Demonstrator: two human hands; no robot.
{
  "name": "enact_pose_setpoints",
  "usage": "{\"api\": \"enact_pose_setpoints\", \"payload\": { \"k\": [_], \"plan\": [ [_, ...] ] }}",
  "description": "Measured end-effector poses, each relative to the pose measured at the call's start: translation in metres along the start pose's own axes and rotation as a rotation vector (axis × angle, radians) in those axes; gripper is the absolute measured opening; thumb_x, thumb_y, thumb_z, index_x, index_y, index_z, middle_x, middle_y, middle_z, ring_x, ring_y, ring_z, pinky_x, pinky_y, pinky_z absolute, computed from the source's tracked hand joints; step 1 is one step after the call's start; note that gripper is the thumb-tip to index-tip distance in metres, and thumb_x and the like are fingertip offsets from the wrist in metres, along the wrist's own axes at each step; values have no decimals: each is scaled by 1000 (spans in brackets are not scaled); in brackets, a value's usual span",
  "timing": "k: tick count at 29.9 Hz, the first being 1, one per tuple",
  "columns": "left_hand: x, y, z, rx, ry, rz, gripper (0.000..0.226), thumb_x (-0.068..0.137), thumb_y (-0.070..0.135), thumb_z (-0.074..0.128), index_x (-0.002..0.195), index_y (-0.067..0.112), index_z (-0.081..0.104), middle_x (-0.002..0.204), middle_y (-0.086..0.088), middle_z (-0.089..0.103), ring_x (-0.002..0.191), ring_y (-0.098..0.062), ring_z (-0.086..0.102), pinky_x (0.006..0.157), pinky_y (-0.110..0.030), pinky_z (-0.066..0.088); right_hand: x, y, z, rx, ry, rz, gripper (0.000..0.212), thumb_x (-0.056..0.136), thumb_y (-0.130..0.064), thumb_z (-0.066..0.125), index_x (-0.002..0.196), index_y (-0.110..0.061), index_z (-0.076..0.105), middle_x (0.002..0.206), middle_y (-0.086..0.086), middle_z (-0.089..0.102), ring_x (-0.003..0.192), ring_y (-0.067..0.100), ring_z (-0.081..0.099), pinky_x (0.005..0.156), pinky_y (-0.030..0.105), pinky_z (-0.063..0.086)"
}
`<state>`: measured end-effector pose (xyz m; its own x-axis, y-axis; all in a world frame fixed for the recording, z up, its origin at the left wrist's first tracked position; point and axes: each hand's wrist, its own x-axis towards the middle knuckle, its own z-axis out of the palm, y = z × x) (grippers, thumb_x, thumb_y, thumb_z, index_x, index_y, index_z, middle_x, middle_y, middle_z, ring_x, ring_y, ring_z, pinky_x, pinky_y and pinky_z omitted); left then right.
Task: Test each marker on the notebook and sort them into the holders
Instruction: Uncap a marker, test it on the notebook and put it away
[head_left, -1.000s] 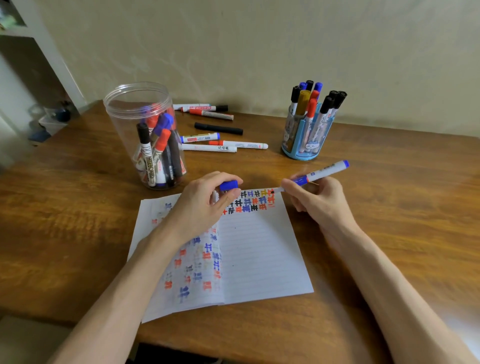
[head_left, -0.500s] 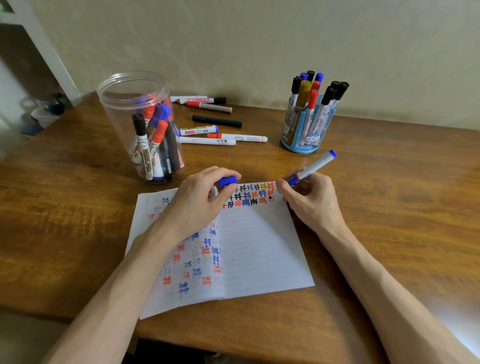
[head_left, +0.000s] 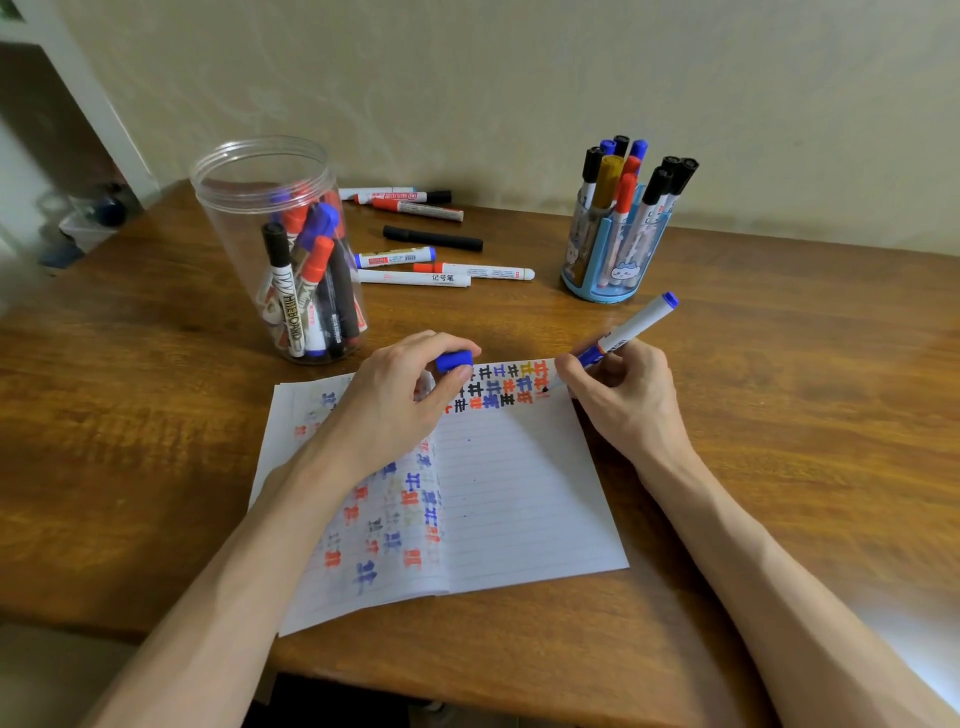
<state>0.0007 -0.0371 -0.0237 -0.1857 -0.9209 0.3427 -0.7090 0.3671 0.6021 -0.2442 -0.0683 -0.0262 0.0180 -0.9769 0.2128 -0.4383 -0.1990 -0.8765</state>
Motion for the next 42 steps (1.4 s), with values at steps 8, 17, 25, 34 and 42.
{"api": "enact_pose_setpoints", "payload": {
  "k": [8, 17, 25, 34, 42],
  "plan": [
    [0, 1, 0, 7, 1, 2, 28, 101, 27, 60, 129, 26, 65, 114, 17, 63, 93, -6, 63, 76, -22, 57, -1, 1, 2, -41, -35, -56, 14, 94, -27, 77, 89, -17, 69, 90, -9, 75, 85, 1, 73, 70, 17, 60],
    [-1, -1, 0, 0, 7, 13, 28, 100, 28, 61, 128, 27, 65, 110, 17, 62, 91, -7, 62, 77, -26, 57, 2, 3, 1, 7, 9, -25, 13, 95, -23, 76, 95, -12, 70, 89, -10, 73, 85, -4, 72, 69, 13, 56],
    [0, -3, 1, 5, 7, 14, 28, 100, 30, 60, 128, 29, 64, 111, 18, 62, 91, -8, 63, 77, -31, 58, 1, 3, 2, -65, -37, -48, 14, 93, -25, 77, 85, -16, 71, 84, -10, 75, 77, 4, 72, 64, 18, 56],
    [-1, -2, 1, 17, 3, 12, 28, 101, 29, 60, 129, 28, 64, 112, 16, 63, 90, -6, 62, 76, -24, 57, 2, 2, 2, -9, -4, -10, 11, 95, -28, 76, 91, -21, 68, 89, -13, 74, 88, 0, 73, 74, 18, 61],
    [0, -2, 1, 13, 1, 8, 29, 101, 29, 60, 129, 27, 64, 110, 18, 61, 89, -5, 62, 75, -20, 55, 1, 0, 2, -82, -35, -20, 12, 94, -25, 75, 87, -19, 67, 85, -13, 72, 84, 5, 71, 68, 21, 60]
  ]
}}
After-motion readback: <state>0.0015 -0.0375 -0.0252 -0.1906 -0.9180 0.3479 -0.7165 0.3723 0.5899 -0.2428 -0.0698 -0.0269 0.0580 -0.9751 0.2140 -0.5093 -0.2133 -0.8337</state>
